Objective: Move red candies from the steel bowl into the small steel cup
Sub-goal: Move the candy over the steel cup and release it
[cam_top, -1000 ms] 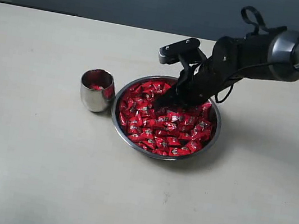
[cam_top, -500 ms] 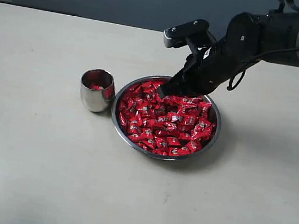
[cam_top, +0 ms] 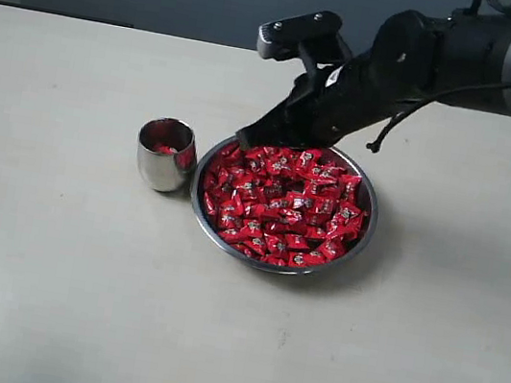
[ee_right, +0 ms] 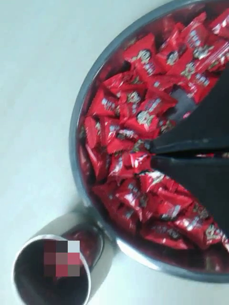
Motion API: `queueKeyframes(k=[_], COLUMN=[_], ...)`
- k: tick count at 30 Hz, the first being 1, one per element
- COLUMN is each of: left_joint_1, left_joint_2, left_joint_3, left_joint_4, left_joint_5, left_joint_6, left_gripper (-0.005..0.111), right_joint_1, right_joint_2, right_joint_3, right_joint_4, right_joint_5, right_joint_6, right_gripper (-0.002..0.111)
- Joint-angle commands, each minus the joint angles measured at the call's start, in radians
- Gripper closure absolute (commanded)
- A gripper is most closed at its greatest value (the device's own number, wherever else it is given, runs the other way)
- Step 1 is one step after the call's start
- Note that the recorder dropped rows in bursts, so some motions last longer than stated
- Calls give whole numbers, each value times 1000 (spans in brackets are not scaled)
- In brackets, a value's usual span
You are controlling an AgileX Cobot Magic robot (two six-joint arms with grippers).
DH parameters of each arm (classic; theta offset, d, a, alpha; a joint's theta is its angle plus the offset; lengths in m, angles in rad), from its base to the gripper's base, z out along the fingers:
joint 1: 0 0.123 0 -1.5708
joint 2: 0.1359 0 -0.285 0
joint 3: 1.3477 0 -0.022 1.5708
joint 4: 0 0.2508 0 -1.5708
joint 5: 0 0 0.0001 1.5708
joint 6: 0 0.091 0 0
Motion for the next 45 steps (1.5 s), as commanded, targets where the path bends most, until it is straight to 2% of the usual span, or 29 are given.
queueKeyframes(k=[1, 10, 19, 29, 33, 41, 45], left_joint_1=[-5, -5, -5, -5, -5, -5, -5], left_joint_2=[-5, -5, -5, -5, -5, -5, -5], left_joint_3=[-8, -8, -8, -8, -8, -8, -8], left_joint_4=[2, 2, 2, 2, 2, 2, 2], left_joint_5=[-5, -5, -5, -5, -5, -5, -5], left_joint_6=[-1, -1, -1, -1, -1, -1, -1], left_gripper=[106, 106, 106, 106, 106, 106, 106], right_joint_1=[69, 155, 155, 155, 155, 155, 155], right_joint_2=[-10, 81, 219, 297, 301, 301, 274], right_joint_3=[-6, -154, -290, -363, -363, -363, -363], right_joint_4=[12, 34, 42, 42, 35, 22, -32], right_joint_5=[-97, -69, -8, 5, 7, 17, 57], right_joint_6=[-7, -7, -7, -5, -5, -5, -3], right_gripper=[108, 108, 108, 108, 105, 88, 86])
